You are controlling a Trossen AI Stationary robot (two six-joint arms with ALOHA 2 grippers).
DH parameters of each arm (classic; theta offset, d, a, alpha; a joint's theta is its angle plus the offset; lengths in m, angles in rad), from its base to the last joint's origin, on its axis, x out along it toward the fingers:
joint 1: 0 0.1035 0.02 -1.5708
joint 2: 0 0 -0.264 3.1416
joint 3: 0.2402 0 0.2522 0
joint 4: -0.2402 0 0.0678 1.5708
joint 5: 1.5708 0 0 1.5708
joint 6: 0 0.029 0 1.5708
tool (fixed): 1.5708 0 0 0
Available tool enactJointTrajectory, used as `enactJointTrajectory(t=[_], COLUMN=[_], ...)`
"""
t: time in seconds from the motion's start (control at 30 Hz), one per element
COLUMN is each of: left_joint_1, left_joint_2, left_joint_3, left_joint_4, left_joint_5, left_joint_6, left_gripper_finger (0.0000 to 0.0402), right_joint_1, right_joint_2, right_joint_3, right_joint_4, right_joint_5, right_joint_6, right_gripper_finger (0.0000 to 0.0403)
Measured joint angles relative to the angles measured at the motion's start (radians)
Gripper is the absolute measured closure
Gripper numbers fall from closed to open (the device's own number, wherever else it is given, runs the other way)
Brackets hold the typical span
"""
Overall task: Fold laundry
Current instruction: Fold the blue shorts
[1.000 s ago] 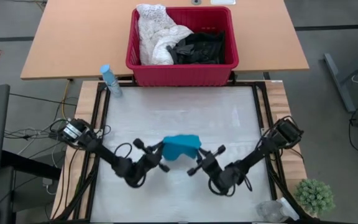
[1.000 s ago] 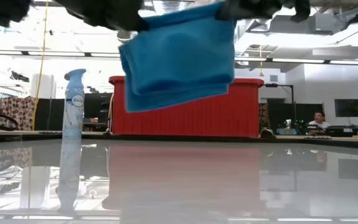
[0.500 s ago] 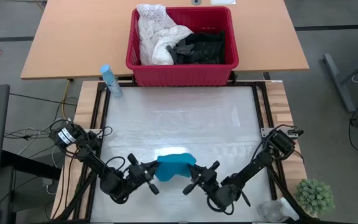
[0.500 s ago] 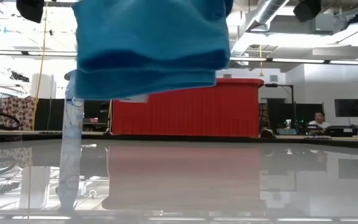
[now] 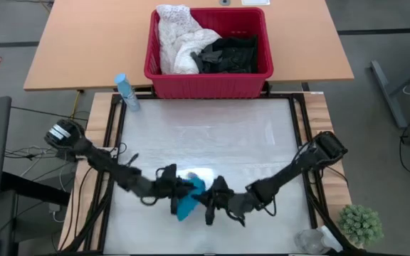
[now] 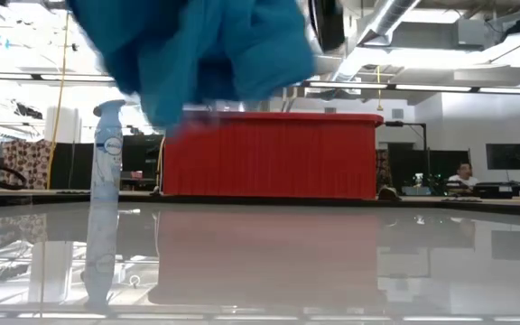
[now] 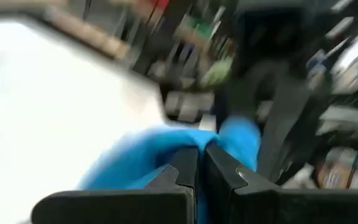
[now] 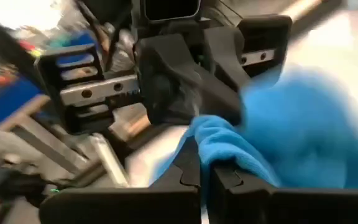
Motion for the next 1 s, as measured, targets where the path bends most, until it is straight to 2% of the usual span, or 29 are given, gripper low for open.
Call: enactJointTrajectory(t=[0.07,0.17,0.3,0.47,0.7,0.83,1.0], left_joint_1=[0.005,-0.002,0.008,0.046,0.086,0.051,0.005], left_joint_2=[-0.047,-0.113,-0.116,-0.076,-0.094,-0.115,-0.115], left_joint_3=[-0.002,0.002,0.0,0.001,0.001,0.001,0.001], left_joint_4=[-0.094,-0.213,-0.377,-0.464,-0.455,-0.481,-0.504], left_joint_5=[0.005,-0.043,-0.069,0.01,0.104,0.123,0.207], left_joint_6=[-0.027,-0.114,-0.266,-0.4,-0.387,-0.409,-0.597], left_gripper_finger=[0.0401,0.0401,0.0401,0.0401,0.0401,0.0401,0.0401], right_joint_1=[0.006,0.011,0.001,-0.048,-0.11,-0.079,0.007], right_joint_2=[-0.03,-0.067,-0.061,-0.056,-0.065,-0.065,-0.065], right_joint_3=[0.0,0.003,-0.001,-0.005,-0.009,-0.009,-0.009], right_joint_4=[-0.106,-0.295,-0.436,-0.508,-0.504,-0.522,-0.587], right_joint_5=[0.019,0.038,0.043,-0.003,-0.092,-0.144,-0.185], right_joint_6=[0.031,0.174,0.308,0.418,0.394,0.45,0.605], right_gripper_finger=[0.0381,0.0381,0.0381,0.0381,0.0382,0.0382,0.0382])
